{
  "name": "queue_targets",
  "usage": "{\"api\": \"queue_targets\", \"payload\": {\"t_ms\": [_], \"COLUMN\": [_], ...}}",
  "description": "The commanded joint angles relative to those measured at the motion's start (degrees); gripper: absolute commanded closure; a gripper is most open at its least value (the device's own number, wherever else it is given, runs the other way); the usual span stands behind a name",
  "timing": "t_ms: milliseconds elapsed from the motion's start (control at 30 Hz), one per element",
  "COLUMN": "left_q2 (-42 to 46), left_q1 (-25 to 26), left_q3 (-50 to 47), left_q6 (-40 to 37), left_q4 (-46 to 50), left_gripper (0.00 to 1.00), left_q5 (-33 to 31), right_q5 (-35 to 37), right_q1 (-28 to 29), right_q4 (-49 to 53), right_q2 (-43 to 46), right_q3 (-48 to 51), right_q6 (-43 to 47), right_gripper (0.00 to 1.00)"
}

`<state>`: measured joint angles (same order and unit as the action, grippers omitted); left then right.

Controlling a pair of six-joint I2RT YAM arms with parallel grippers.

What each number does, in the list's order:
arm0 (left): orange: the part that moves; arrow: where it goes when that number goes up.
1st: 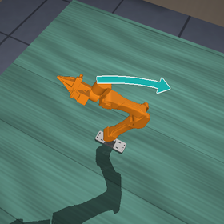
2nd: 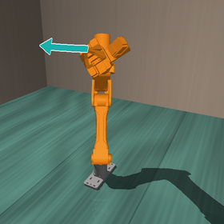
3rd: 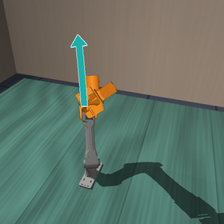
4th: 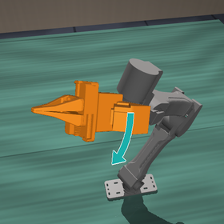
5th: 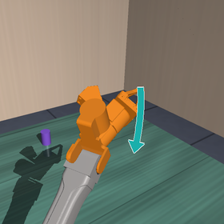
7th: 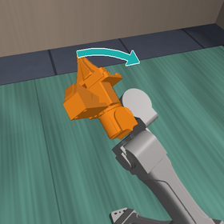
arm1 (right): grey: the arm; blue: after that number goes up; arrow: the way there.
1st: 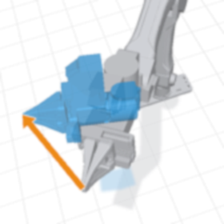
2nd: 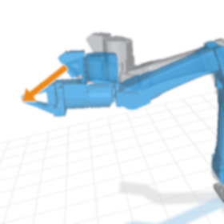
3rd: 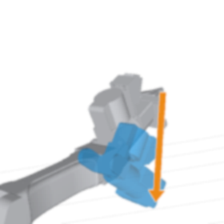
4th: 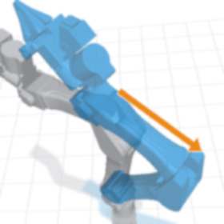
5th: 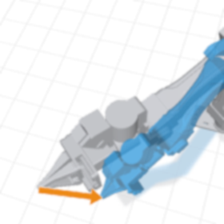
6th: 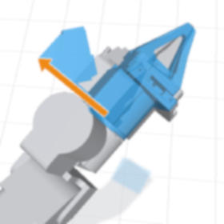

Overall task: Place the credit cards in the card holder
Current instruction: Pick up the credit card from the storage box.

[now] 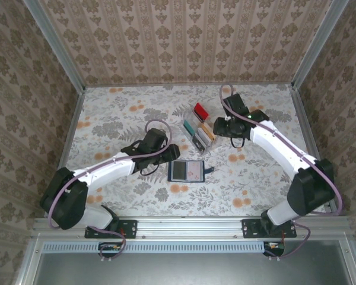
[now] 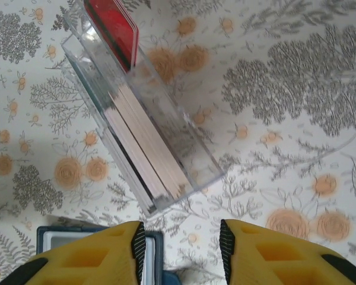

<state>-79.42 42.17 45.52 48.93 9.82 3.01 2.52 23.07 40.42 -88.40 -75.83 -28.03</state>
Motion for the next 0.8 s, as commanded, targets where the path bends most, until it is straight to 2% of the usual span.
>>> {"api": "queue_targets", "payload": {"t_ms": [0, 133, 400, 767], "left_q2": [2.65, 4.71, 7.96, 9.19], "left_q1": [-1.11, -2.13, -4.17, -5.61], "left_q3": [-1.59, -2.34, -4.68, -6.20], "left_q6": [-0.72, -0.99, -1.38, -1.17], "left_q4": [-1.10, -0.54, -0.07, -0.06], "left_gripper": [0.38, 0.37, 0.29, 0.27], "left_q5": [0.16, -0.15, -0.74, -0.47], "right_q5": [-1.27, 6.34, 19.32, 22.29], "right_q1": [0.89, 3.97, 8.08, 9.44], "right_q4": [5.05, 10.90, 15.81, 15.73], "right_q2": [-6.10, -12.73, -22.60, -27.86], "right_q3": [-5.75, -13.86, -22.27, -23.92], "right_q6": [8.48, 12.98, 17.03, 19.42], "right_gripper": [0.62, 0.65, 0.62, 0.61]}}
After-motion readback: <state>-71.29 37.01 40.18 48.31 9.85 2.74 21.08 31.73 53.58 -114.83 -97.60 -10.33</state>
